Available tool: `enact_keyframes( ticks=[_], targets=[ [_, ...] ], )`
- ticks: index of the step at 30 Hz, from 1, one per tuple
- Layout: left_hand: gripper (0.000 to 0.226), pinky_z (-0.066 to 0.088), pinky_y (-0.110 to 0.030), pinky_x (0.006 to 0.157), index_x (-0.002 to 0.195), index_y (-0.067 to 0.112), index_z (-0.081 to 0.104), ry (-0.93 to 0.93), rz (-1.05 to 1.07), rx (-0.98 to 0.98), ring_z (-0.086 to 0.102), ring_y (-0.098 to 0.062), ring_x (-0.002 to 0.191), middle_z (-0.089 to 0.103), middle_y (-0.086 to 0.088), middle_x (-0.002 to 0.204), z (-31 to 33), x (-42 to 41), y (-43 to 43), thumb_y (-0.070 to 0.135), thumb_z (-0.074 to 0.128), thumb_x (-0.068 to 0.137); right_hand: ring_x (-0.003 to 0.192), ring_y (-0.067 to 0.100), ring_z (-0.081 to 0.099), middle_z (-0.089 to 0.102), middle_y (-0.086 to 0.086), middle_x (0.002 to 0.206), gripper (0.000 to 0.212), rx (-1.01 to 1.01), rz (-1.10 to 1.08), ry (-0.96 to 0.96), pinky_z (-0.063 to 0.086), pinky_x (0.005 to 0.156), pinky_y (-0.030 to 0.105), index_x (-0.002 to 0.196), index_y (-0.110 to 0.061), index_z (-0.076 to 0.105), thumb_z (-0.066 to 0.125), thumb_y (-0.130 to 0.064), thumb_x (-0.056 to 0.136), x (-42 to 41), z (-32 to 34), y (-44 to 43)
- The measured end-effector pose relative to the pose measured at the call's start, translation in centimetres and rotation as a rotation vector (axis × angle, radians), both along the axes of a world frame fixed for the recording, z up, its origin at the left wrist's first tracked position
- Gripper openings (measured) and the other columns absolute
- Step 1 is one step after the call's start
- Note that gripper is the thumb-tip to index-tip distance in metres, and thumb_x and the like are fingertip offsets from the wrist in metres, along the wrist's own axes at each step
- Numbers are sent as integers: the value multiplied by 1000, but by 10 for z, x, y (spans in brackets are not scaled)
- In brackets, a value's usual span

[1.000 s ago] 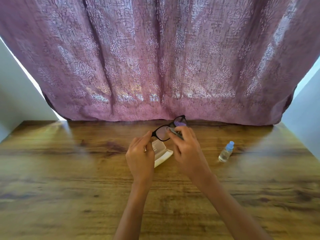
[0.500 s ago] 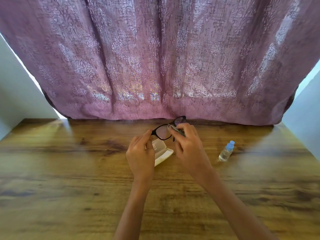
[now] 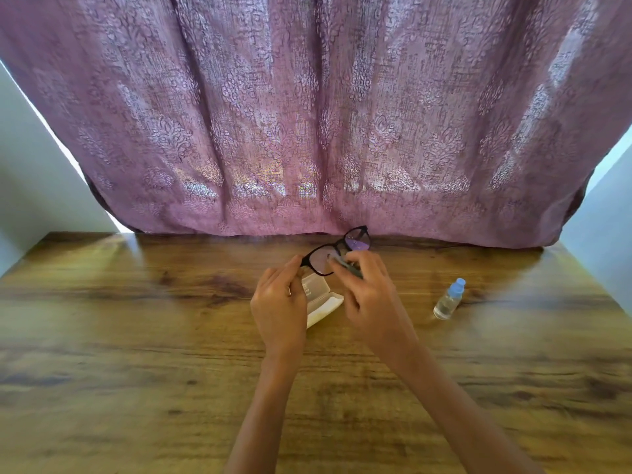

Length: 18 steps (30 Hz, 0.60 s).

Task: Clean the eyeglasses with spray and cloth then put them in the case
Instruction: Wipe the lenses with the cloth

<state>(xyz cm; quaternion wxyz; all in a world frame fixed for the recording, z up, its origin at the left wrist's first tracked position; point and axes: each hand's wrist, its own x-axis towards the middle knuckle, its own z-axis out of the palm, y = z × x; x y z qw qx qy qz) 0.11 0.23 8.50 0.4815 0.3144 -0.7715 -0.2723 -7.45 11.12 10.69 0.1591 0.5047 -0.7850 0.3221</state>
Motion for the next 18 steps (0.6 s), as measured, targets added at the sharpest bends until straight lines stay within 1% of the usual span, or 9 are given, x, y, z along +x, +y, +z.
enact_keyframes(
  ticks=[2, 4, 7, 8, 10, 12, 14, 16, 18],
  targets=[
    [28, 47, -26, 60, 100, 11, 74, -5, -11, -5, 62, -16, 70, 71, -1, 78, -1, 0, 1, 9, 54, 81, 102, 16, 45, 53, 10, 110, 40, 52, 67, 48, 36, 92, 15, 123, 0, 60, 38, -13, 91, 7, -3, 1],
    [30, 47, -25, 59, 101, 11, 73, -6, -21, -11, 62, -16, 69, 70, -1, 78, -1, 1, 1, 13, 50, 81, 103, 17, 46, 53, 10, 111, 39, 55, 75, 59, 41, 88, 18, 124, -1, 59, 42, -10, 91, 6, -4, 1],
    [33, 44, -20, 62, 99, 10, 74, 15, -19, -2, 61, -14, 71, 71, -1, 79, -1, 2, 0, 17, 46, 81, 102, 15, 44, 54, 11, 109, 40, -23, -28, 6, 38, 89, 16, 124, 0, 59, 38, -10, 91, -4, -2, 0],
    [34, 43, -19, 62, 99, 10, 74, 20, -17, 2, 60, -12, 71, 71, -1, 79, -1, 1, -1, 18, 46, 81, 102, 15, 43, 53, 12, 108, 41, -32, -42, 0, 38, 89, 16, 124, 0, 59, 38, -10, 91, -5, -1, 0],
    [30, 43, -19, 61, 99, 10, 74, 10, -17, -2, 55, -8, 71, 71, -1, 77, -1, 0, 0, 13, 50, 81, 102, 16, 44, 54, 12, 108, 38, -19, -4, 18, 42, 88, 21, 122, 0, 61, 43, -6, 89, -2, -1, -1],
    [29, 42, -20, 60, 100, 9, 74, -8, -27, -18, 53, -9, 73, 70, -2, 76, -3, -1, 1, 6, 54, 79, 101, 19, 48, 54, 11, 108, 35, 21, 72, 64, 47, 85, 24, 121, 1, 61, 48, -4, 89, 6, -1, -2],
    [30, 41, -19, 61, 101, 9, 73, -4, -36, -23, 52, -9, 74, 70, -1, 76, -4, 0, 1, 8, 53, 80, 102, 21, 50, 55, 11, 109, 33, 41, 100, 75, 51, 82, 25, 121, 2, 60, 50, -4, 90, 9, 0, -3],
    [30, 42, -19, 62, 101, 9, 73, 6, -42, -25, 53, -8, 74, 70, -1, 78, -4, 1, 0, 9, 52, 81, 103, 18, 47, 54, 11, 109, 37, 7, 48, 62, 48, 83, 22, 123, 1, 60, 41, -9, 92, 3, 2, -5],
    [29, 43, -20, 63, 101, 9, 73, 11, -41, -18, 55, -8, 75, 71, -2, 79, -4, 2, -1, 5, 54, 80, 103, 16, 44, 53, 11, 109, 42, -17, -8, 22, 47, 85, 22, 125, 1, 58, 35, -12, 92, -5, 5, -7]
  ],
)
